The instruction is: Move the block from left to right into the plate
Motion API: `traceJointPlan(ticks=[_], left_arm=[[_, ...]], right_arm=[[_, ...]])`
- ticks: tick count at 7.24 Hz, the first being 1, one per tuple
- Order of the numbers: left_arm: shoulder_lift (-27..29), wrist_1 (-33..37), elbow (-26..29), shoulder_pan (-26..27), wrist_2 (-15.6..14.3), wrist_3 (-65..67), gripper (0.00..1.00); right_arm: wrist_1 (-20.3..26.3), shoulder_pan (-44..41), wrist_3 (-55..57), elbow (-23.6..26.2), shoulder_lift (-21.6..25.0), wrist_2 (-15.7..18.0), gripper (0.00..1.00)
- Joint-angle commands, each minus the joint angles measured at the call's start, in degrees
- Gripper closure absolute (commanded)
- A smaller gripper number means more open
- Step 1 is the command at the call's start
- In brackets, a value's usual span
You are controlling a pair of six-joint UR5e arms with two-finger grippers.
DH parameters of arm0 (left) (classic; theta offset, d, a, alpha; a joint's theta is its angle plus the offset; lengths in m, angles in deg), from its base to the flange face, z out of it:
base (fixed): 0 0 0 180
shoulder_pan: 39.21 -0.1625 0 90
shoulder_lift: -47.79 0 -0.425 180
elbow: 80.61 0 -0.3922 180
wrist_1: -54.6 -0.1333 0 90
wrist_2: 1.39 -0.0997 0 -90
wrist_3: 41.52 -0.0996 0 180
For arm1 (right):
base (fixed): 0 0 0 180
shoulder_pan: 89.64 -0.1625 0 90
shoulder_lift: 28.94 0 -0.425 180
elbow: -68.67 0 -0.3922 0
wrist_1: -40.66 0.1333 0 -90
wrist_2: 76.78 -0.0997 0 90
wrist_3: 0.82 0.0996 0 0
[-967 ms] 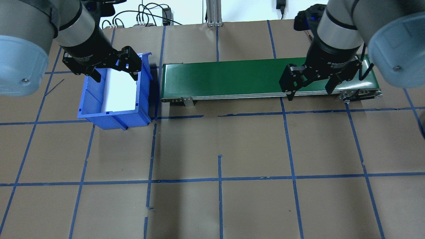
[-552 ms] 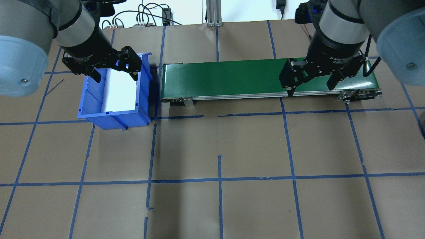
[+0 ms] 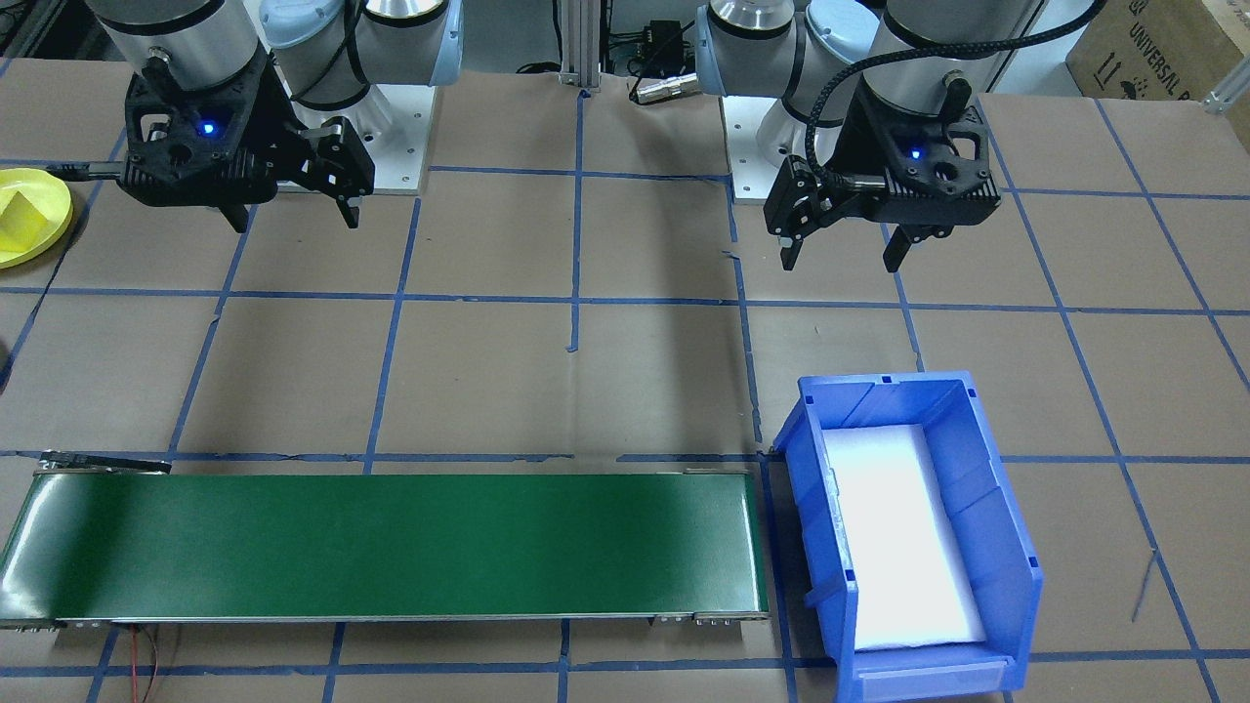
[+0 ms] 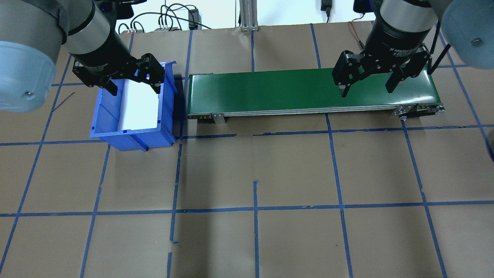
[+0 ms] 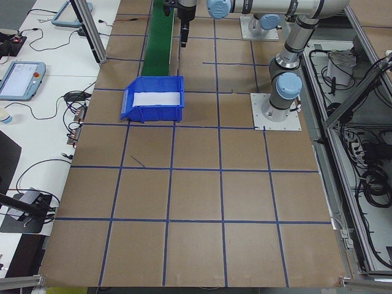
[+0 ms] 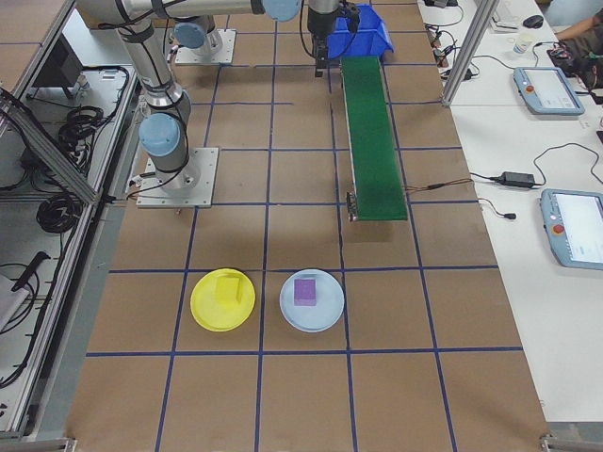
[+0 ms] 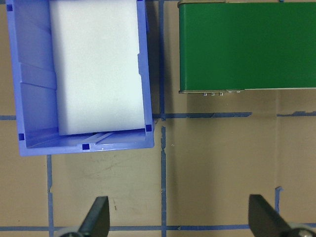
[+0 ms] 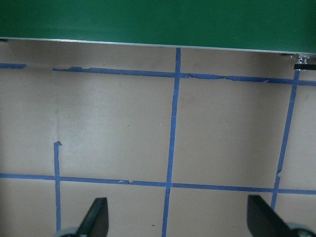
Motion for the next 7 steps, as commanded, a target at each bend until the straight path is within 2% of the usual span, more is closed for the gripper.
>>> traceJointPlan(ticks=[1,7], left_arm=[[0.00,-0.09,0.05,-0.25,0.36,-0.17,0.00],[0.00,0.00,-0.04,-0.69,0.45,-0.09,0.00]], right_arm=[[1.18,0.54,-0.10,-0.59,0.28,0.83,0.00],[2.50,-0.07,-0.10,-0.25,1.25,0.40,0.00]])
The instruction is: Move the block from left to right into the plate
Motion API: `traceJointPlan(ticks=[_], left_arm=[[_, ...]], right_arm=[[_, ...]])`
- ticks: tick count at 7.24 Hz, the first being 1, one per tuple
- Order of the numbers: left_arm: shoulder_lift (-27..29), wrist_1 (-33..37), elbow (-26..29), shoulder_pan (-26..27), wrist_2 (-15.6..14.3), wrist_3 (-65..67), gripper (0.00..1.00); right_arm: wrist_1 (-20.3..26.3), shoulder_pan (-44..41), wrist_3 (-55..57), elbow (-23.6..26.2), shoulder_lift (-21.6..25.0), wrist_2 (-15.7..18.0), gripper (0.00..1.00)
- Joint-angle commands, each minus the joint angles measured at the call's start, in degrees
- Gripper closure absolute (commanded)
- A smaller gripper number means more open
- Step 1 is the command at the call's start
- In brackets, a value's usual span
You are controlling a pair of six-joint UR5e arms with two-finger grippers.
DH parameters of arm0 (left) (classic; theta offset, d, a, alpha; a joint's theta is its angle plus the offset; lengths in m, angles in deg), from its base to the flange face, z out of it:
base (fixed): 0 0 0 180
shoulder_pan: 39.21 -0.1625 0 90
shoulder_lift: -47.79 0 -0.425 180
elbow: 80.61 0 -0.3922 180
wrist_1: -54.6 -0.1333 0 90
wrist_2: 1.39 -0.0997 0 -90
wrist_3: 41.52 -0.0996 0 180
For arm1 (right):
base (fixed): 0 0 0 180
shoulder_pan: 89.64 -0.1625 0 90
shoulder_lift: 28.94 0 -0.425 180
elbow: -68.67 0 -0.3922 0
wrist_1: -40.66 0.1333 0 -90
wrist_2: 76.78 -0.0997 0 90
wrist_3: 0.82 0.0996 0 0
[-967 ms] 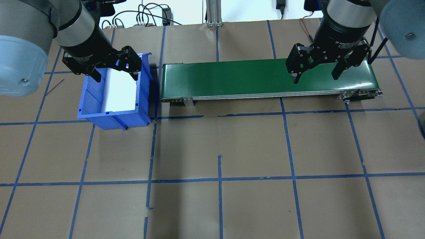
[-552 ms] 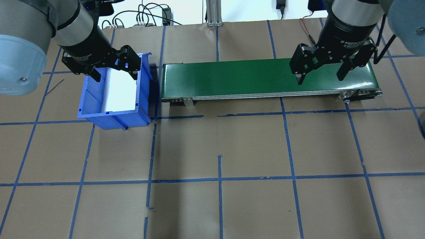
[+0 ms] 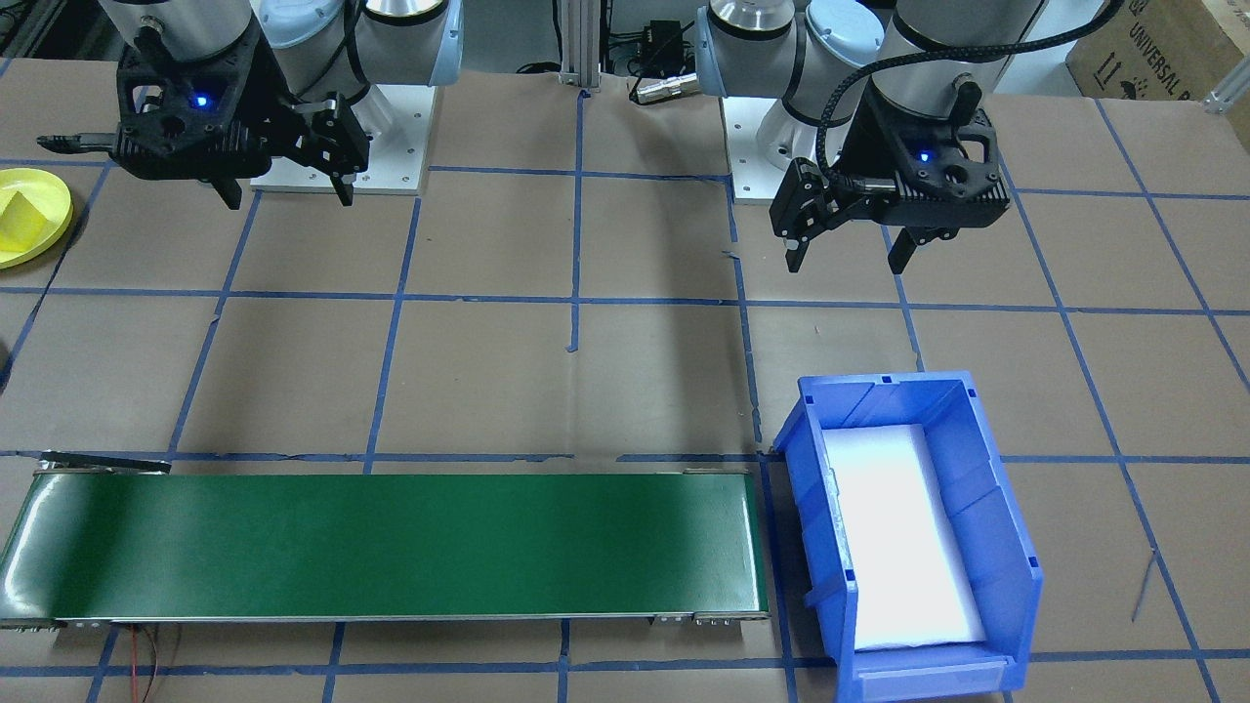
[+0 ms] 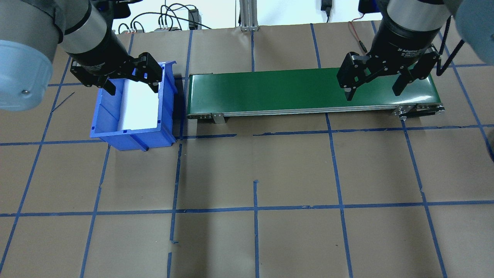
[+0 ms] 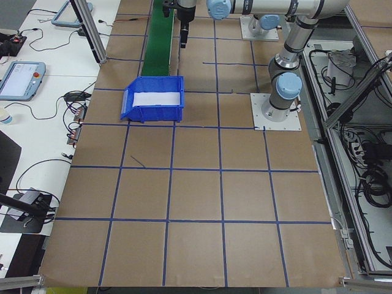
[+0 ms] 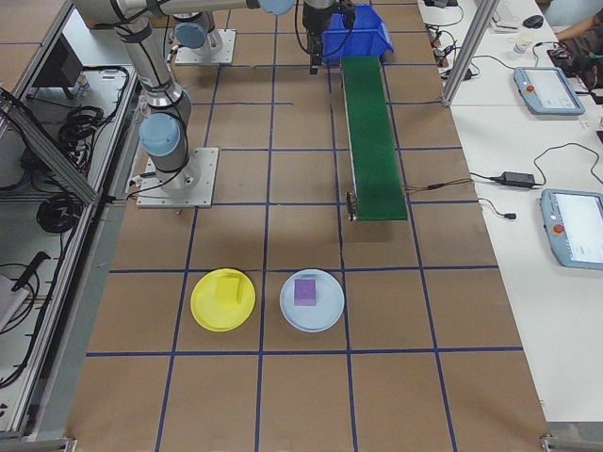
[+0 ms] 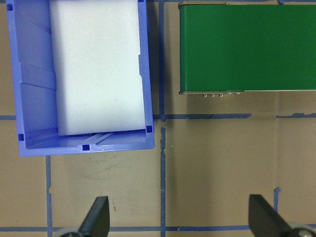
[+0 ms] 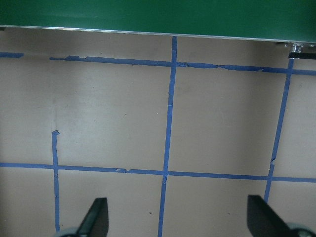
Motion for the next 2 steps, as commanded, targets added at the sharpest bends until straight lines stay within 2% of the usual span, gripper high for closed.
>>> traceJointPlan(ticks=[1,2], left_arm=[[0.00,0.02,0.00,0.02,0.03,-0.02,0.00],[0.00,0.02,0.00,0.02,0.03,-0.02,0.00]], right_arm=[[-0.06,-0.12,0.00,0.05,0.06,-0.22,0.00],[-0.06,-0.03,0.00,0.31,0.06,-0.22,0.00]])
